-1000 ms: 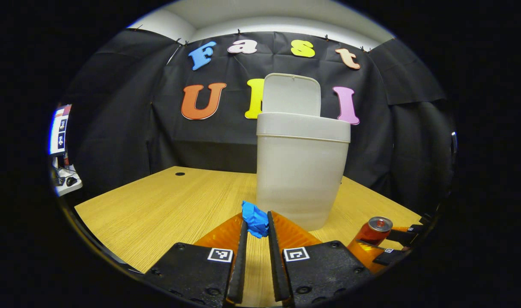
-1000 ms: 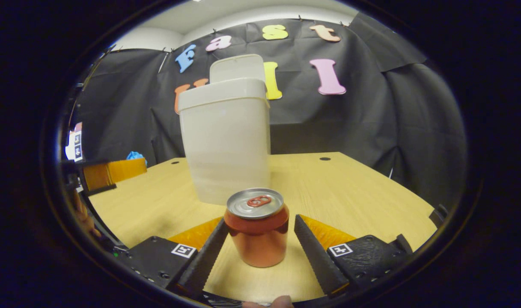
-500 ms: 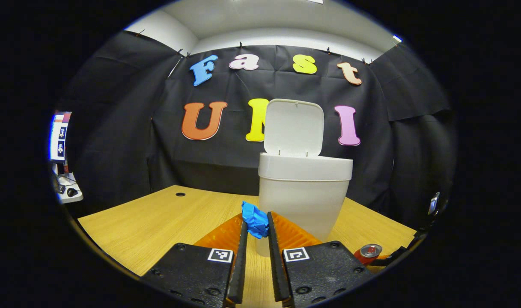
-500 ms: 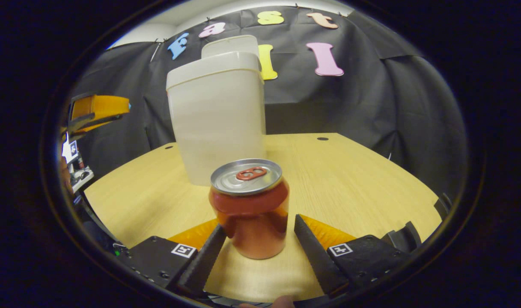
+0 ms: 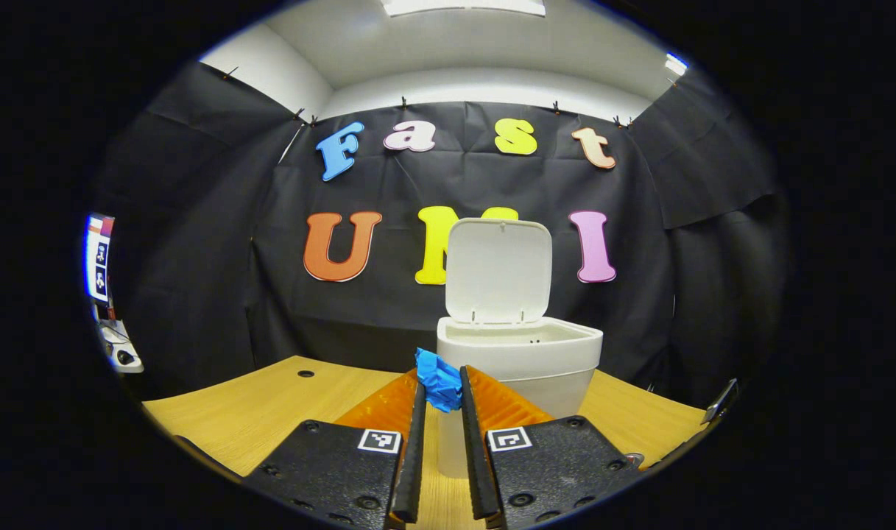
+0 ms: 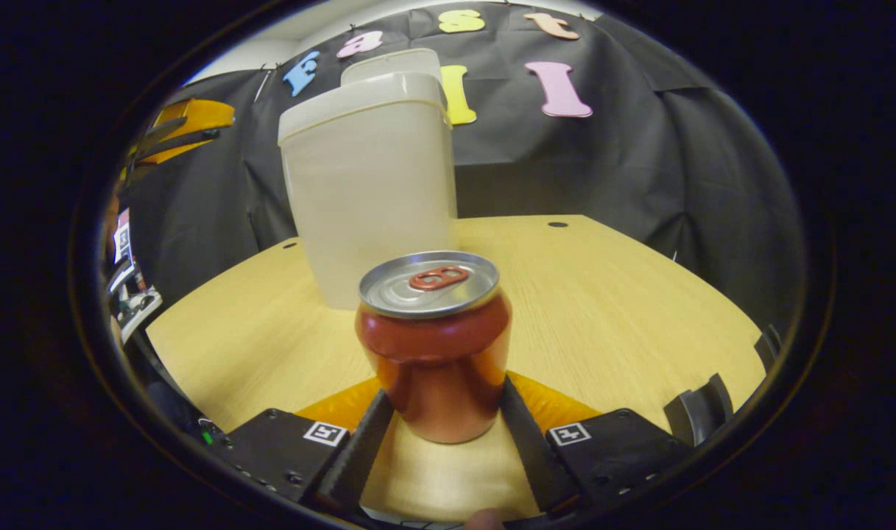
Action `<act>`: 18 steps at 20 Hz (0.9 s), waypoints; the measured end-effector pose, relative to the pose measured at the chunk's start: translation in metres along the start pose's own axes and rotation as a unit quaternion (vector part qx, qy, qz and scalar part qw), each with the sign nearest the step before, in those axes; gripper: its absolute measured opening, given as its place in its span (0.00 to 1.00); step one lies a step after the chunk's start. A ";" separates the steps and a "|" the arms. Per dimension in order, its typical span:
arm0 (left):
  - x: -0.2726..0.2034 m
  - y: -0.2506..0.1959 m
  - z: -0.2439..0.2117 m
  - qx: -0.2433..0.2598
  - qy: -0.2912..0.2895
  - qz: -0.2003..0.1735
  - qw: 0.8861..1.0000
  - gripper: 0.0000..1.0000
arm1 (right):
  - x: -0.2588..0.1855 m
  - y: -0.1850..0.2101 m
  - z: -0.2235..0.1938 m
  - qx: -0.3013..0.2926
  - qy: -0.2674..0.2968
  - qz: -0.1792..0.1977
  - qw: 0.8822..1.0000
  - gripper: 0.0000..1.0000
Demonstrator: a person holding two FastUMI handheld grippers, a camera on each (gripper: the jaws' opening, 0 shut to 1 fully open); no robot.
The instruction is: Press the lid of the desktop garbage bin to open it, pick up the crumpled paper on the desktop and throw it into the bin, then pick up the pop can on the desktop and drop it into the bin, and finally close the garbage bin lid.
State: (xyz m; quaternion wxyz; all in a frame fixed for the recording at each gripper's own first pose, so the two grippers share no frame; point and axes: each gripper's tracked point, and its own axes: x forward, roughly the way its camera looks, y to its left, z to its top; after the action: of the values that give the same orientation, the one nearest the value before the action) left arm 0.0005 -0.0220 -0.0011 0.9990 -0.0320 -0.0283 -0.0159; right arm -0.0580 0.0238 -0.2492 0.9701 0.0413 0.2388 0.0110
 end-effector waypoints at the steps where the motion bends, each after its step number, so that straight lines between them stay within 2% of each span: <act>1: 0.004 -0.003 0.005 -0.002 -0.001 -0.003 1.000 0.29 | -0.002 0.002 0.004 0.002 -0.003 0.005 1.000 0.82; 11: 0.083 -0.030 0.054 -0.004 -0.001 -0.052 0.999 0.28 | -0.014 -0.001 0.065 -0.010 -0.060 0.028 0.998 0.81; 18: 0.135 -0.053 0.050 0.019 0.021 -0.073 0.997 0.29 | -0.016 -0.019 0.086 -0.015 -0.082 0.021 0.996 0.80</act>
State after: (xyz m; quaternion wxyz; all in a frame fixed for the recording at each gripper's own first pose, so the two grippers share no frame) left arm 0.1307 -0.0757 0.0599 0.9959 -0.0110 -0.0099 -0.0892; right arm -0.0320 -0.0022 -0.1681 0.9865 0.0328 0.1575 0.0316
